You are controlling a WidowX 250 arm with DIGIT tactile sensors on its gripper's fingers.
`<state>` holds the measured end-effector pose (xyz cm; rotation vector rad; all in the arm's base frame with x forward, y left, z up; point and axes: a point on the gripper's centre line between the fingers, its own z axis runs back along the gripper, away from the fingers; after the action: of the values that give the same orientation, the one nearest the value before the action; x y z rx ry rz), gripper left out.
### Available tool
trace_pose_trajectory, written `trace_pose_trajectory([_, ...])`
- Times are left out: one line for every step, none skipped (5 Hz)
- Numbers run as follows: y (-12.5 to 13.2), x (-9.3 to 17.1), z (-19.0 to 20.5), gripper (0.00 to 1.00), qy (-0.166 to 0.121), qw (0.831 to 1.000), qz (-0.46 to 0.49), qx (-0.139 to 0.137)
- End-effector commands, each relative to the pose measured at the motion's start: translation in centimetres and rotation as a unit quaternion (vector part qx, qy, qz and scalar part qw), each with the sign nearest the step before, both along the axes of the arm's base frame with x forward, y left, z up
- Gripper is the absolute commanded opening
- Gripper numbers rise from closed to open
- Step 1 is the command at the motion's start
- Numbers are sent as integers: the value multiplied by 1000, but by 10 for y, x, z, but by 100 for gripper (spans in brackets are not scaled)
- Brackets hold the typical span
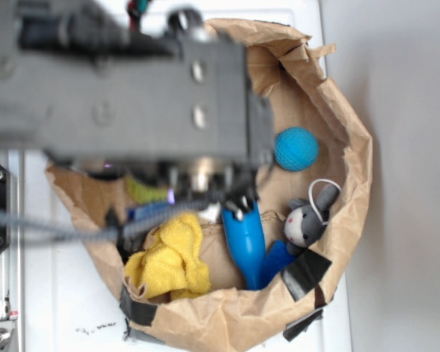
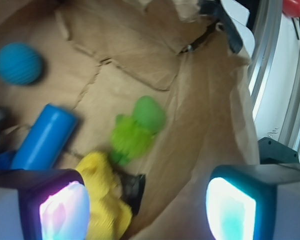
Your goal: Grab the green animal.
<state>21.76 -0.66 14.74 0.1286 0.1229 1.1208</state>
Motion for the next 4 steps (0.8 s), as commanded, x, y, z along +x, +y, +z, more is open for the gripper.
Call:
trace_pose_trajectory([11, -3, 10, 100, -15, 1000, 1, 2])
trace_pose_trajectory([11, -3, 10, 100, -15, 1000, 1, 2])
trace_pose_trajectory([8, -10, 21, 100, -9, 1000, -11, 7])
trace_pose_trajectory([0, 2, 11, 100, -7, 1000, 2, 15])
